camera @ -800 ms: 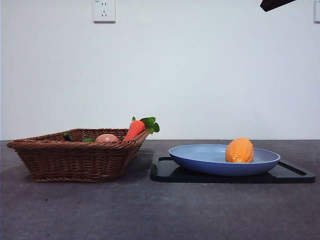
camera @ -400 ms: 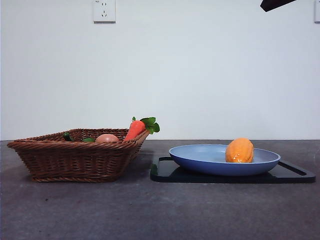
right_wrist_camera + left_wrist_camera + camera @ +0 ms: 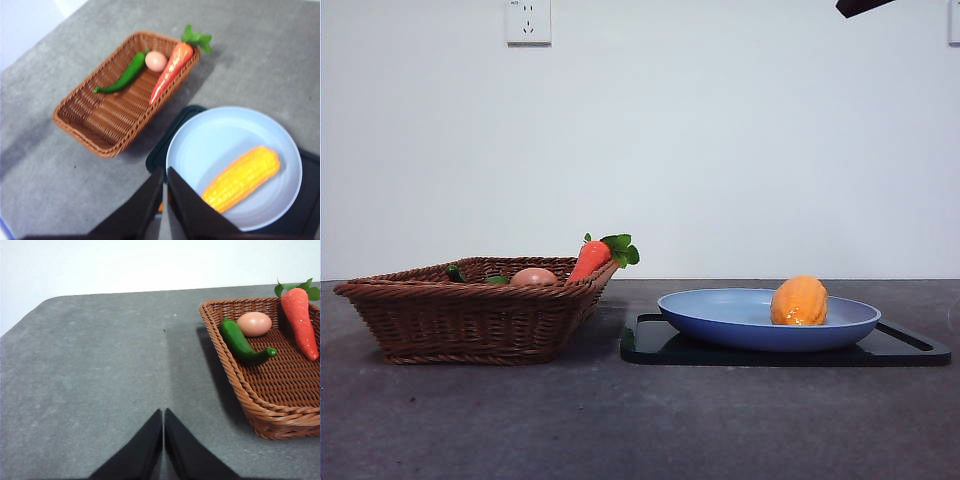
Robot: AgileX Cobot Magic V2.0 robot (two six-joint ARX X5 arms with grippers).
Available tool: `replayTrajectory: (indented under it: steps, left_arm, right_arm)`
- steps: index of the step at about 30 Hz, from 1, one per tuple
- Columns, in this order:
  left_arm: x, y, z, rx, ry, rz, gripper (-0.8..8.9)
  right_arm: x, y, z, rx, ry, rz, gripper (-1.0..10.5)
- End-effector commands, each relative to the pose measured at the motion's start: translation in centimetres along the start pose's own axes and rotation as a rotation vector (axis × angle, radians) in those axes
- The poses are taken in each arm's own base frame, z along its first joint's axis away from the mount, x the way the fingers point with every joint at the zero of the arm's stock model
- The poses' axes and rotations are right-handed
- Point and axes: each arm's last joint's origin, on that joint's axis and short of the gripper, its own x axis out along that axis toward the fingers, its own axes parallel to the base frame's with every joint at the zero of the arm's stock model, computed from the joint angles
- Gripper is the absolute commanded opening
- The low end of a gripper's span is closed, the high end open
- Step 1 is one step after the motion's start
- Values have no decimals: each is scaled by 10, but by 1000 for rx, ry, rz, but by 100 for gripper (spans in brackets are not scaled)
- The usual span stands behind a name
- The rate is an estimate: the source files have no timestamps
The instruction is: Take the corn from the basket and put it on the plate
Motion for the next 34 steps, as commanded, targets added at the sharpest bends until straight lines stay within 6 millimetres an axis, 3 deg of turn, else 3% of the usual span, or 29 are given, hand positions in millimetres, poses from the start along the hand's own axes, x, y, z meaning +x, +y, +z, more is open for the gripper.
replayTrajectory:
  steps: [1,14,21,25,34]
  left_arm:
    - [2,0,-9,-7,34,-2,8]
    - [2,0,-9,-7,34,-2,8]
    - [2,0,-9,-7,33,-2,8]
    - [2,0,-9,-7,33,-1,8]
    - [2,0,-9,-7,33,-2,8]
  right_arm:
    - [0,1,5,-19,-23,3,2]
    - [0,0,8,-95,-54,-24,2]
    - [-22,-9,4,-227,-237,-214,2]
    - [-34,-14,-23,-223,-376,-280,2]
    - [-37,-28,-115,-247,-596,-454,2]
